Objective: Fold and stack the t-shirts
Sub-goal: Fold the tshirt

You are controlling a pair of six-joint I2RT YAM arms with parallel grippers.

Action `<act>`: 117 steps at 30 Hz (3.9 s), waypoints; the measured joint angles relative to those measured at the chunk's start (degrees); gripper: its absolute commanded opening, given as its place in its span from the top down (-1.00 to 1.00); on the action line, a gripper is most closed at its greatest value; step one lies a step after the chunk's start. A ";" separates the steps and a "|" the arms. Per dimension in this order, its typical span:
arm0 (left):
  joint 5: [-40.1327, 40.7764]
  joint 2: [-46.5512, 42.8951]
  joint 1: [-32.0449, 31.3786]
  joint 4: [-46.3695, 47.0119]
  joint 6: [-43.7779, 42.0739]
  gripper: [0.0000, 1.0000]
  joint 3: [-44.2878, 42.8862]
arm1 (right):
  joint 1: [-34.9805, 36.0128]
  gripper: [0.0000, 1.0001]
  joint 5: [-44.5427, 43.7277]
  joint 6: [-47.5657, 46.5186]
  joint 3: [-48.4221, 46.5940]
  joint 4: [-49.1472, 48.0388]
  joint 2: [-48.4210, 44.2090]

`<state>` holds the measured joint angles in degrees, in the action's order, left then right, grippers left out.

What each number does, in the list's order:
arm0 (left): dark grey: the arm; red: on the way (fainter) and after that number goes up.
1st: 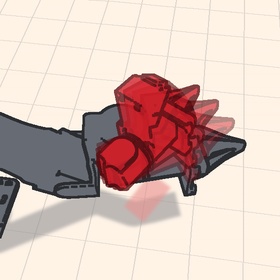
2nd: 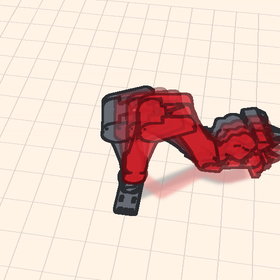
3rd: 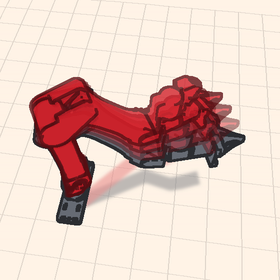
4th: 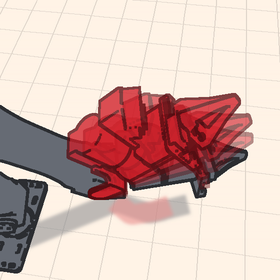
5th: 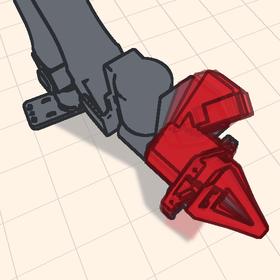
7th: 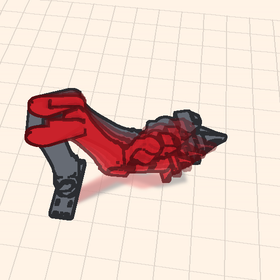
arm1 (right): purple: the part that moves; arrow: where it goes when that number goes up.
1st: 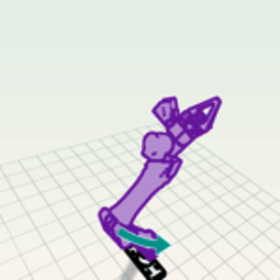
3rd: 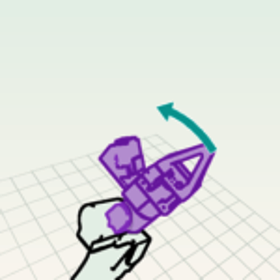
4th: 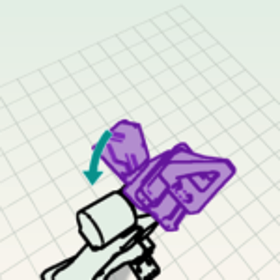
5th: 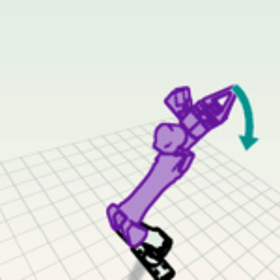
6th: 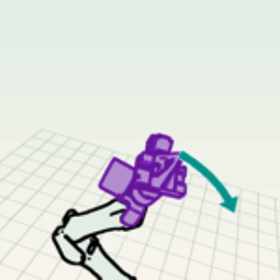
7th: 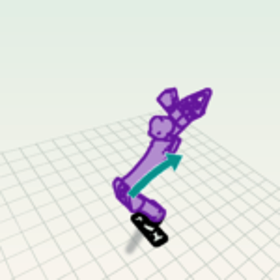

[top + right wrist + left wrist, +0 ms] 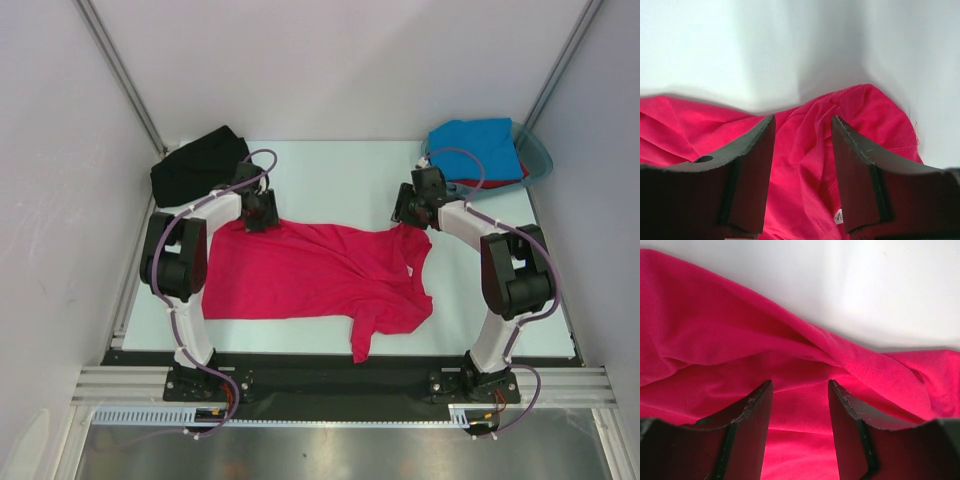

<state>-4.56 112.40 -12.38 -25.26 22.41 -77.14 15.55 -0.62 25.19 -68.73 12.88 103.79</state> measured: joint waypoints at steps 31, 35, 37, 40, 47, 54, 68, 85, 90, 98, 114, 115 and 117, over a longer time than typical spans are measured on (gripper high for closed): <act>0.02 0.02 0.00 -0.59 0.00 -0.08 -0.11 | 0.72 0.06 -1.22 1.55 -0.52 5.92 2.40; 0.02 0.02 0.00 -0.61 0.00 -0.08 -0.17 | 0.57 0.65 0.15 1.70 -1.31 5.66 4.35; 0.04 0.02 0.00 -0.63 0.00 -0.07 -0.20 | 0.48 0.79 0.96 1.81 -2.12 5.25 5.33; 0.04 0.02 0.00 -0.70 0.00 -0.08 -0.22 | 0.33 0.93 1.73 1.70 -3.39 4.46 6.43; 0.04 0.02 0.00 -0.98 0.00 -0.08 -0.35 | -0.87 0.96 1.75 0.74 -9.01 2.32 8.83; 0.15 0.02 0.00 -1.09 -0.02 -0.08 -0.66 | -3.61 0.99 1.40 -0.61 -17.09 -1.20 14.99; 2.08 0.02 0.00 -1.05 -0.02 -0.22 -0.66 | -4.81 0.81 -4.52 -2.58 -30.97 -3.45 27.47; 16.13 -4.09 -0.04 3.45 2.08 -0.70 1.16 | -1.84 -0.20 -5.66 -7.32 -26.71 -3.39 16.85; 22.16 -3.50 -0.02 2.54 2.86 -0.74 -1.25 | 1.27 -0.21 -4.72 -8.13 -22.05 -3.37 6.23; 25.00 1.62 1.05 1.27 3.63 -0.73 -6.25 | 2.21 -0.24 -4.04 -8.61 -14.67 -2.75 -5.70; 23.30 2.80 6.95 0.00 5.16 -0.66 -6.21 | 2.21 -0.25 -3.87 -8.63 -8.28 0.44 -10.73; 22.69 2.80 6.95 0.22 5.25 -0.65 -6.21 | 2.21 -0.25 -3.87 -8.66 -8.11 0.50 -10.82; 21.42 2.84 6.95 0.66 5.57 -0.62 -6.16 | 2.19 -0.25 -3.91 -8.74 -7.76 0.79 -11.02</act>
<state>16.86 115.24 -5.43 -24.60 27.99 -83.31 17.74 -4.54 16.45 -76.49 13.67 92.77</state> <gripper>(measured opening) 0.823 0.622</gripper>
